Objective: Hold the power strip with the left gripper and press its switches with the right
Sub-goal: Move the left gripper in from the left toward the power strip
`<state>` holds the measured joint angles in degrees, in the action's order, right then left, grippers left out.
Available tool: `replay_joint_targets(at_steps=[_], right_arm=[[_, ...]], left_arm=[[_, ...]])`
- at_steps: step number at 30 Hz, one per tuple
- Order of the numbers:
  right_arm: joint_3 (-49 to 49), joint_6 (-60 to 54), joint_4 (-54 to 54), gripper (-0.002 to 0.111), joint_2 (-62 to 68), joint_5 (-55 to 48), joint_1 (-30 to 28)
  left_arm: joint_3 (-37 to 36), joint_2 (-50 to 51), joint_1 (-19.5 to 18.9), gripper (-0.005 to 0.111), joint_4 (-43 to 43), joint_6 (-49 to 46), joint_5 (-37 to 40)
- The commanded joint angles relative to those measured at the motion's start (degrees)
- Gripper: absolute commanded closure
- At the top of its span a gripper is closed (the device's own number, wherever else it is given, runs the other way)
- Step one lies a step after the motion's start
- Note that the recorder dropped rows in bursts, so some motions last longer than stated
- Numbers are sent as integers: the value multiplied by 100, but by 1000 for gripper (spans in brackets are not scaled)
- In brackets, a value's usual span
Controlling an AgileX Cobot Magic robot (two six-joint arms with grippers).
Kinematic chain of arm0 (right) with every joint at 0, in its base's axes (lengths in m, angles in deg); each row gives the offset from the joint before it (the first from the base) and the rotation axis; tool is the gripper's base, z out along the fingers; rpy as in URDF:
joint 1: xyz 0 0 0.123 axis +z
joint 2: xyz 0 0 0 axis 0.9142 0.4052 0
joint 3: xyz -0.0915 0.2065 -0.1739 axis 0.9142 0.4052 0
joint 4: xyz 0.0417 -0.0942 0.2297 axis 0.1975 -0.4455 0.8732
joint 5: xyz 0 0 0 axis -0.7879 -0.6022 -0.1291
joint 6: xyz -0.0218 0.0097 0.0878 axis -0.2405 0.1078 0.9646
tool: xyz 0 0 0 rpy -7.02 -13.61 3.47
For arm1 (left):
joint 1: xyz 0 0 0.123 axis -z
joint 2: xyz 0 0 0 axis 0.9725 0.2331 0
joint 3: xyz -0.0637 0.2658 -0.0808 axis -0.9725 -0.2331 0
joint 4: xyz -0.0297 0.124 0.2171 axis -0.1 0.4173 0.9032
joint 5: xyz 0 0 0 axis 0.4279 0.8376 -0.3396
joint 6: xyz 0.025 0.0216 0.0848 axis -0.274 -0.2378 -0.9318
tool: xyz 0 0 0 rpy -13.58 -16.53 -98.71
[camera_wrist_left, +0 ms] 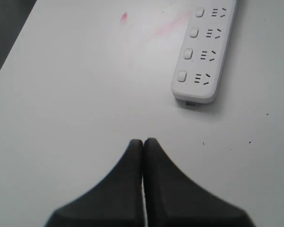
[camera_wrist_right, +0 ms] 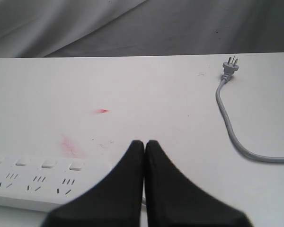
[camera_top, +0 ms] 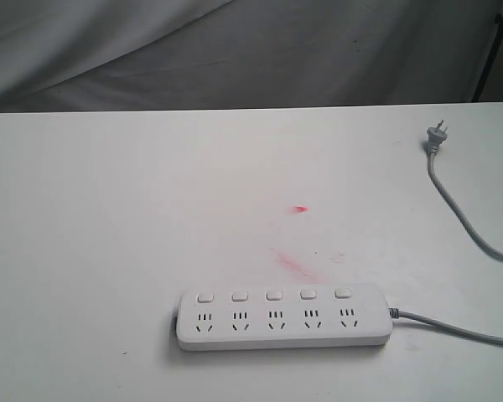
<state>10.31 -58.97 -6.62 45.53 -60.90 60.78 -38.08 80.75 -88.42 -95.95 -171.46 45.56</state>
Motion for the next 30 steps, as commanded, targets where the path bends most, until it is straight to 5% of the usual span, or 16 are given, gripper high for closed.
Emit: replay_joint_targets(at_steps=[1,30], right_arm=[[15,16,-49,108,-15,11,-38],[15,16,-49,108,-15,11,-38]], left_arm=[[22,155,-54,107,-126,-192,40],[22,144,-54,107,-388,-179,-88]])
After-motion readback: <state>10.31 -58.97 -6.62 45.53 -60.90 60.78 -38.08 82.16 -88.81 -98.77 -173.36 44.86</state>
